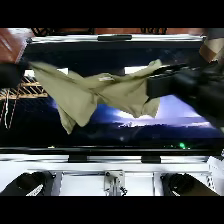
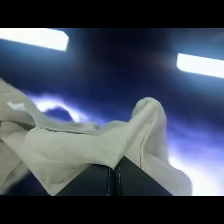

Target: Fold the shirts.

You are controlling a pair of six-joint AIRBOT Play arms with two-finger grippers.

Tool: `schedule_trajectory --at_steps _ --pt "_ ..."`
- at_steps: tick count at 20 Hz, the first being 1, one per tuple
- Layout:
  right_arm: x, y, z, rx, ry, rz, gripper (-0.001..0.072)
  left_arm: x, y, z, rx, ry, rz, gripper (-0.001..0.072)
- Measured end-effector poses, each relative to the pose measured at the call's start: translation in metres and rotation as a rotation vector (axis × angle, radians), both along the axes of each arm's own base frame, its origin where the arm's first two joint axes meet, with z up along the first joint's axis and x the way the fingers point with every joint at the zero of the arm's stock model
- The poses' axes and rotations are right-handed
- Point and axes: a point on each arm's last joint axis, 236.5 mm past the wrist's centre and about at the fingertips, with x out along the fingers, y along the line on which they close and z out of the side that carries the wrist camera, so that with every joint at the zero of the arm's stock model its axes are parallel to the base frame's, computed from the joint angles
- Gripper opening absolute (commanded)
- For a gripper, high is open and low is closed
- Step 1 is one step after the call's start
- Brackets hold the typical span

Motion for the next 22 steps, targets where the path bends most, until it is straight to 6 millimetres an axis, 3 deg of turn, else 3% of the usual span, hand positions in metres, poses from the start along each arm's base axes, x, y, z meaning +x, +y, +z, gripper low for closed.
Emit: schedule_trajectory --at_steps 2,3,5,7,10,13,15,18,22 --pt "-0.018 -0.003 0.02 0.075 -0.023 0.033 0.0053 -0.011 0.011 0.047 -0.034 -0.102 0.013 0.0044" --pt "-0.025 -0.006 0.023 0.096 -0.015 0.039 0.0053 -0.016 0.016 0.057 -0.029 -0.115 0.015 0.0043" --pt "-0.033 -0.009 0.009 0.102 0.057 0.022 0.0053 -0.022 0.022 0.043 0.017 -0.048 0.024 0.0044" --pt "-0.035 -0.008 -0.022 0.066 0.169 -0.005 0.0054 -0.023 0.024 -0.002 0.089 0.104 0.025 0.0044" --pt "-0.039 0.004 -0.089 -0.038 0.383 -0.025 0.0054 -0.033 0.01 -0.098 0.169 0.376 -0.03 0.0043" --pt "-0.05 0.018 -0.167 -0.159 0.602 -0.023 0.0053 -0.061 -0.017 -0.2 0.224 0.633 -0.141 0.0043" --pt "-0.066 0.019 -0.216 -0.24 0.735 -0.009 0.0053 -0.085 -0.031 -0.253 0.262 0.753 -0.208 0.0043" --pt "-0.098 0.014 -0.274 -0.32 0.905 0.016 0.0053 -0.123 -0.041 -0.309 0.316 0.893 -0.267 0.0044" --pt "-0.124 0.024 -0.304 -0.302 1.013 0.078 0.0053 -0.151 -0.05 -0.335 0.343 0.965 -0.303 0.0045"
